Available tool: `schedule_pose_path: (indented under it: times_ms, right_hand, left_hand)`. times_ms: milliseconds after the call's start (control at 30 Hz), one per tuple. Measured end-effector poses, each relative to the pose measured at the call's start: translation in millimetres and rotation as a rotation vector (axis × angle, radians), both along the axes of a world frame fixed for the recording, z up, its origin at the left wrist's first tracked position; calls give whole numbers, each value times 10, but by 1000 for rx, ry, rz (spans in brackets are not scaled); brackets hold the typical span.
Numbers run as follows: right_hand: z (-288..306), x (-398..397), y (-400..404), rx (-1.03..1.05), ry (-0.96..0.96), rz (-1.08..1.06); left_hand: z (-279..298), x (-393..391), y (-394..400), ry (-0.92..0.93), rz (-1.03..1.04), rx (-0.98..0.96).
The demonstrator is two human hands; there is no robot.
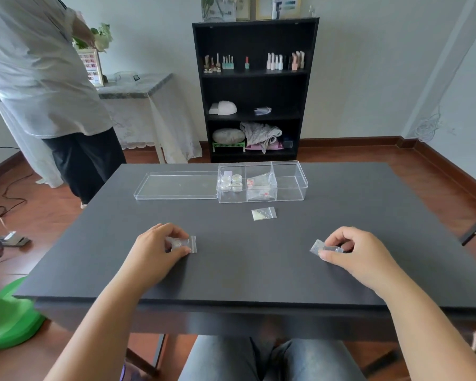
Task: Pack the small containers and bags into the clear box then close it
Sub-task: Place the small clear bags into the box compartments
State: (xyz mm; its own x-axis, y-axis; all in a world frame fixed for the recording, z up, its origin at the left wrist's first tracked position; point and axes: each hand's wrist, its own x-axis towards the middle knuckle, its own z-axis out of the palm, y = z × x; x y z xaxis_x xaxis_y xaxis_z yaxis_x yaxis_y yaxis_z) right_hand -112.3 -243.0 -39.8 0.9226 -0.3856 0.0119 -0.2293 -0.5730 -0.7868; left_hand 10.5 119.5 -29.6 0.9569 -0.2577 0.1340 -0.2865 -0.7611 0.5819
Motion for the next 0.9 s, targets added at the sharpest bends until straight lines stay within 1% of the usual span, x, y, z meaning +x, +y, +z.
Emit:
schedule_pose_path:
  times_ms: [100,233,333,400,433,600,667,733,800,900]
  right_hand:
    - [-79,40,-18,51,-95,20]
    - [-87,240,-44,229,-220,22]
    - [-56,499,-81,369,-310,-20]
    - [-46,673,-121,381,-341,-57]
    - [-39,753,-137,371,-346,-68]
    - [124,1074,-162,362,-416,-48]
    - [224,1192,-161,332,-451,-37]
    - [302,1321,-150,252,-469,-49]
    - [353,1444,-129,122,-460,-42]
    - [350,1576,-84,-69,-415,45]
  left_hand:
    - [-26,39,-83,19,39,-110]
    - [-33,96,-348,127,11,-430]
    - [-6,131,-660,188,-49,-608]
    - [20,146,-877,221,-76,-719]
    - [33,155,-978,219,-78,-746]
    - [117,256,-1366,196,-113,-833]
    - [149,327,-1476,169,-128,-817]
    - [176,407,-1570,106,-126,-756]
    - [203,483,-1649,23,-109,-703]
    - [203,583,-1742,-78,-100,-682]
